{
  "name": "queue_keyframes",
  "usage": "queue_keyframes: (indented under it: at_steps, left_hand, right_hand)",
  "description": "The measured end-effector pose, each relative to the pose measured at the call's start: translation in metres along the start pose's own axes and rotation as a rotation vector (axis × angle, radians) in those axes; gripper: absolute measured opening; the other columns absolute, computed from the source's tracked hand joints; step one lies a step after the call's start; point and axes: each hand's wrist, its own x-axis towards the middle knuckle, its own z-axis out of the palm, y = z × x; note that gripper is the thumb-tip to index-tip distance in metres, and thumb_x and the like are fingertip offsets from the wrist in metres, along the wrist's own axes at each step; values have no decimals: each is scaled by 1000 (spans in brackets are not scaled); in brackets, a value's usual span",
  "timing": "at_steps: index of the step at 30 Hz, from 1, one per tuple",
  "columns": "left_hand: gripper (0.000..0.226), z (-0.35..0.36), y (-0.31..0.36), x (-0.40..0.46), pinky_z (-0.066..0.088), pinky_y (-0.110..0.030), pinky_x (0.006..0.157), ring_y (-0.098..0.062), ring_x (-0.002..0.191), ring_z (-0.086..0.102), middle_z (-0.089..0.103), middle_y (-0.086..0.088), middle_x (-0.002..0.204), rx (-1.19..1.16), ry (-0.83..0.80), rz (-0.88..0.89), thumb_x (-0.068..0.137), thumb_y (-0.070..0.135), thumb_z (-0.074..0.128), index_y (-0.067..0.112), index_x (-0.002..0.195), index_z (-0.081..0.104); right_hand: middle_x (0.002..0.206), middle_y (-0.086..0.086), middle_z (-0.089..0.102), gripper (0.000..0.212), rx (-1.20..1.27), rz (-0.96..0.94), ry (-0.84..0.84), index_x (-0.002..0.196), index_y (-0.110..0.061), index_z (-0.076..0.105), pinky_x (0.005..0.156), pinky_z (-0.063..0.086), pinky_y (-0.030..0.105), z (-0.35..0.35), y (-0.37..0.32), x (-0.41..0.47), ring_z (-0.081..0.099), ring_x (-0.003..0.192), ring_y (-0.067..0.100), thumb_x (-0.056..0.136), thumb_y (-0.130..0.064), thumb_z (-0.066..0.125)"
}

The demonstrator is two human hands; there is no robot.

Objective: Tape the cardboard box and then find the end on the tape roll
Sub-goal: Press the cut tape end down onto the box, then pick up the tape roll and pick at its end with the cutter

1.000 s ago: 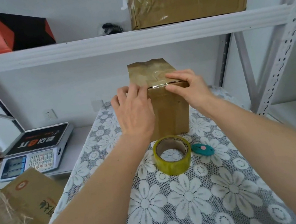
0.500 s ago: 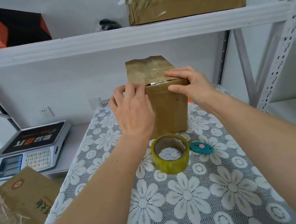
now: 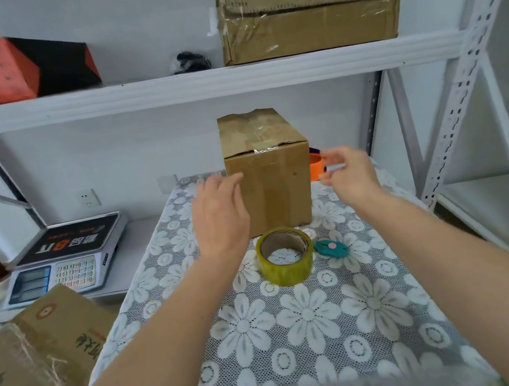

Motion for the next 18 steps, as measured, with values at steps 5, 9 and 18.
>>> queue_keyframes:
  at_steps: [5,9,18]
  left_hand:
    - [31,-6,-1,-42,39,-26,71,-25,88,62,68,-7,98,-10,-249,-132,96,14,44,18,118,66]
    - [33,-15,-1,-68,37,-27,53,-15,57,53,64,0,65,-11,-328,-236,93,12,43,20,112,68]
    - [19,-27,7,-105,41,-32,55,-10,50,46,46,8,49,-23,-380,-358,88,17,51,28,93,65]
  right_hand:
    - [94,11,65,46,-49,58,-105,91,-12,67,56,49,28,-9,18,-36,56,58,18,85,20,35]
    - [75,3,58,46,-132,99,-143,77,-11,69,53,40,18,-13,34,-57,49,60,12,85,18,34]
    - [81,2,54,48,-241,110,-243,66,-17,66,55,36,22,-17,66,-91,51,68,13,82,17,35]
